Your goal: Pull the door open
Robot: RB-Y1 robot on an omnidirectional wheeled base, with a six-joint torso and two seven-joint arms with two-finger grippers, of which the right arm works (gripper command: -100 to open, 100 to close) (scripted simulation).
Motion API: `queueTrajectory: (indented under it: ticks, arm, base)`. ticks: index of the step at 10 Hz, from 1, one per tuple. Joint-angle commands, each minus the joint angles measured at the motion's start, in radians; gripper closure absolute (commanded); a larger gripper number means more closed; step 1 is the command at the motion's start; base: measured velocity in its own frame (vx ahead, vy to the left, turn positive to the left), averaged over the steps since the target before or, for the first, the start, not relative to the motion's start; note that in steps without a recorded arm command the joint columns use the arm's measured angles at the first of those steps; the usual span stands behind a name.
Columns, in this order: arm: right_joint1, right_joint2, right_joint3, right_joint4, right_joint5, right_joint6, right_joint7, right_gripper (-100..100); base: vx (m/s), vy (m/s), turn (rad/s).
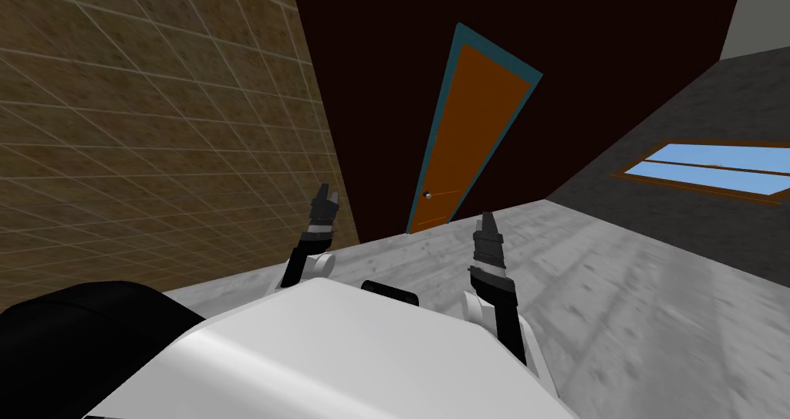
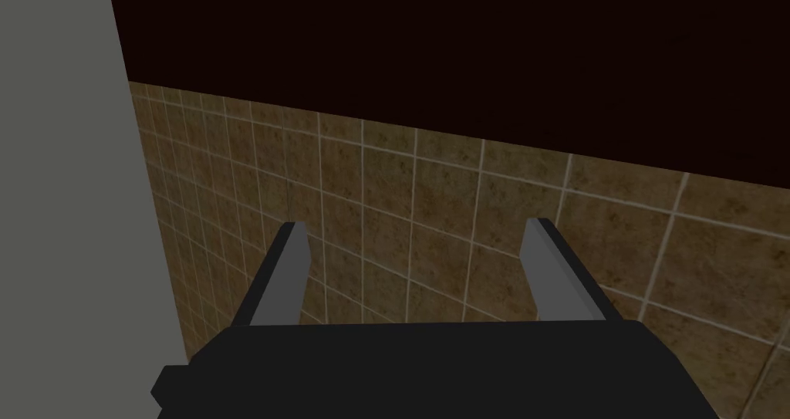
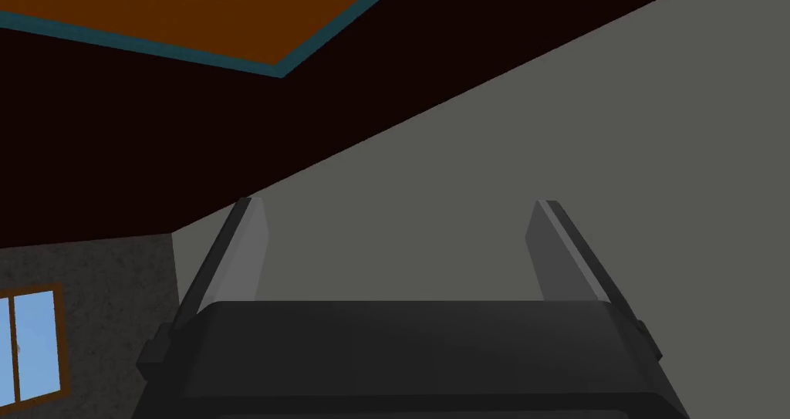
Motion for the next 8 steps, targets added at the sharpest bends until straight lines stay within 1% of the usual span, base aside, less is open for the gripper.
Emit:
queueTrajectory:
  ticks: [1,4,8]
  arm:
    - [-0.017,-0.006,0.006,0.049,0.013,-0.016,0.037,-100]
    - [-0.043,-0.017,0.005,0.120,0.026,-0.039,0.079,-100]
    - [-0.083,-0.031,0.004,0.226,0.044,-0.074,0.142,-100]
  base:
    - [0.093,-0.035,0.038]
    - [0.111,-0.048,0.037]
    - [0.082,-0.035,0.036]
